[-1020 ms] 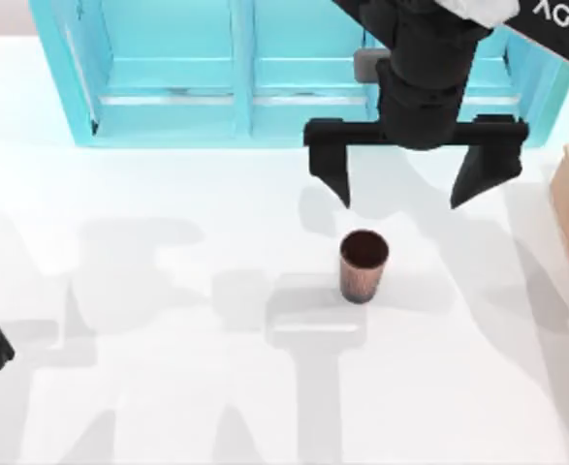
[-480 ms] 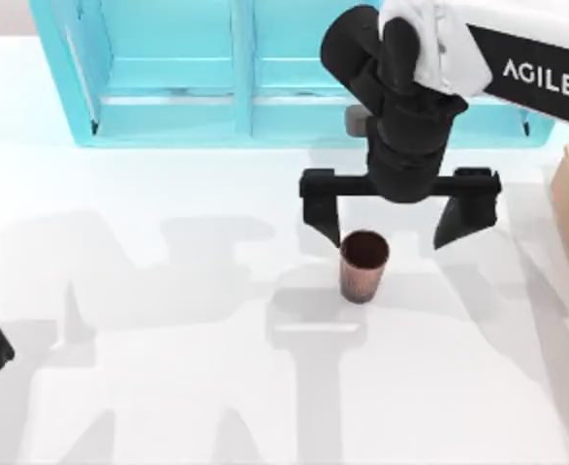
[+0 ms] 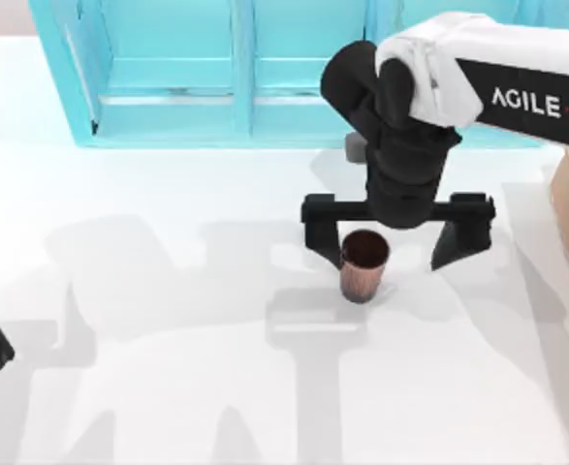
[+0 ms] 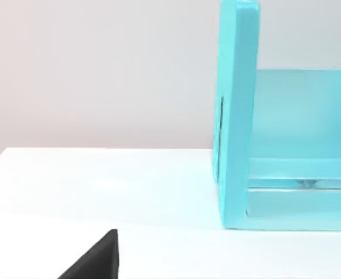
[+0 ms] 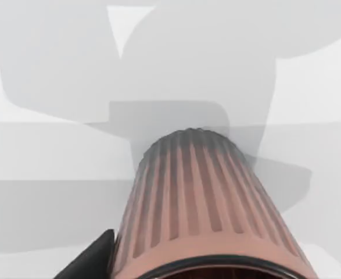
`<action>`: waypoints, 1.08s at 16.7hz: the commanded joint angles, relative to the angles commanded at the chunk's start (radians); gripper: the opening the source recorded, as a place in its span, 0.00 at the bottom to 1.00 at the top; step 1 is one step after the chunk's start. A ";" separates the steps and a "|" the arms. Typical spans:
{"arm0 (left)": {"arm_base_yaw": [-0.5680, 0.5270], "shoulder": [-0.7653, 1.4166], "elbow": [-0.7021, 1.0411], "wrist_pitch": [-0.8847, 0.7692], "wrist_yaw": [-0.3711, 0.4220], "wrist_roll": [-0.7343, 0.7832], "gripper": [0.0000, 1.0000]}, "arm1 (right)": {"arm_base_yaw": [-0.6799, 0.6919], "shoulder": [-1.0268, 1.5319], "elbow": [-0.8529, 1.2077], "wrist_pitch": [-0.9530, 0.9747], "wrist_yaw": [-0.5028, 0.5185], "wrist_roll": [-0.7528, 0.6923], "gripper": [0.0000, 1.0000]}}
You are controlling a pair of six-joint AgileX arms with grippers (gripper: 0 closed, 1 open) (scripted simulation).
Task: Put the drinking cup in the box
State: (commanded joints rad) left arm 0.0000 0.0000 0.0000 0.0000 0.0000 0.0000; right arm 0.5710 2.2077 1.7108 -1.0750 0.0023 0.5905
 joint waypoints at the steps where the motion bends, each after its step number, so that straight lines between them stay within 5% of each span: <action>1: 0.000 0.000 0.000 0.000 0.000 0.000 1.00 | 0.000 0.000 0.000 0.000 0.000 0.000 0.92; 13: 0.000 0.000 0.000 0.000 0.000 0.000 1.00 | 0.000 0.000 0.000 0.000 0.000 0.000 0.02; 18: 0.000 0.000 0.000 0.000 0.000 0.000 1.00 | 0.000 0.000 0.000 0.000 0.000 0.000 0.00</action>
State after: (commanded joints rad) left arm 0.0000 0.0000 0.0000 0.0000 0.0000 0.0000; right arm 0.5710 2.2077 1.7108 -1.0750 0.0023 0.5905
